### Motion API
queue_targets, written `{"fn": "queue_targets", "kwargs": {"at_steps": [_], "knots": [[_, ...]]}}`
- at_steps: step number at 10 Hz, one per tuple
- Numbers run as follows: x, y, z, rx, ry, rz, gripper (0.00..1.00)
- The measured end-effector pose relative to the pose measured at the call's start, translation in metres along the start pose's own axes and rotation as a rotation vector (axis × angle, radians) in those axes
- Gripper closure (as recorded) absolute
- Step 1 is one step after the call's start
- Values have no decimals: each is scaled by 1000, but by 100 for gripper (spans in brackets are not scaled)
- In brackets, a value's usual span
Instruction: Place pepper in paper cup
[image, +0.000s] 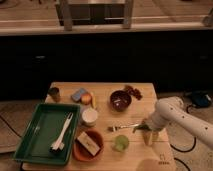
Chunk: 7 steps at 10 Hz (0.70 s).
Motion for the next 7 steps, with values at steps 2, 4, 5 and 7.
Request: {"fn": "queue_targets", "kwargs": {"at_steps": [2,4,5,7], "knots": [[-3,-1,-1,-4,2,-13,54],[-5,-5,-7,2,-2,-15,78],[-5,0,-5,-11,1,-18,86],[-3,0,-7,-8,4,-16,100]]}}
